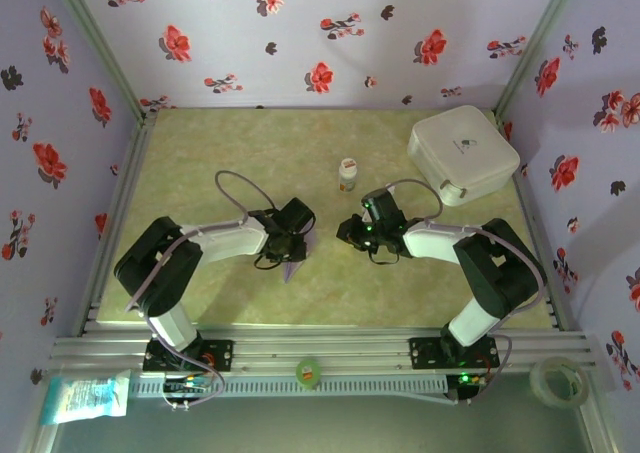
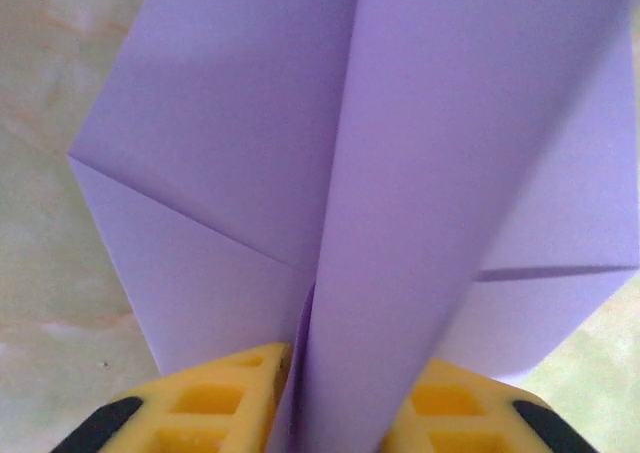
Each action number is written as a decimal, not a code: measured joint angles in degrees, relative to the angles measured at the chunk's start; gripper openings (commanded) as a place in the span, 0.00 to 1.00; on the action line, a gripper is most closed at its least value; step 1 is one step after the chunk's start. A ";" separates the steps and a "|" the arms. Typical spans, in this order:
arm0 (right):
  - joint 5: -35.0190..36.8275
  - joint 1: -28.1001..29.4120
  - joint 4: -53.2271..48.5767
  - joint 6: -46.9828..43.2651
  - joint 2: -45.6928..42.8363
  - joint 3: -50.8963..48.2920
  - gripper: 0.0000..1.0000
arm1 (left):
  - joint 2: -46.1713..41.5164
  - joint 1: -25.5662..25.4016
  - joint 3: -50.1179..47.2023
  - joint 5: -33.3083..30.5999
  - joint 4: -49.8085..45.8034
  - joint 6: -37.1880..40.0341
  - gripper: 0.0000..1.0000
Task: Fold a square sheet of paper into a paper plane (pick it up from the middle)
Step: Move a paper plane to the center of the table.
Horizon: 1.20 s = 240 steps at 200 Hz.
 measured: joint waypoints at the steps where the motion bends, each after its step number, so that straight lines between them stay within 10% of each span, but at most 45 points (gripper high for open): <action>1: 0.00 -0.02 0.00 -0.04 0.00 0.00 0.21 | 0.04 -0.04 0.04 -0.04 -0.04 -0.22 0.30; 240: 6.36 0.15 -7.82 -11.52 -16.28 -0.48 0.23 | 5.38 -4.00 12.00 -11.96 -10.51 -11.72 0.40</action>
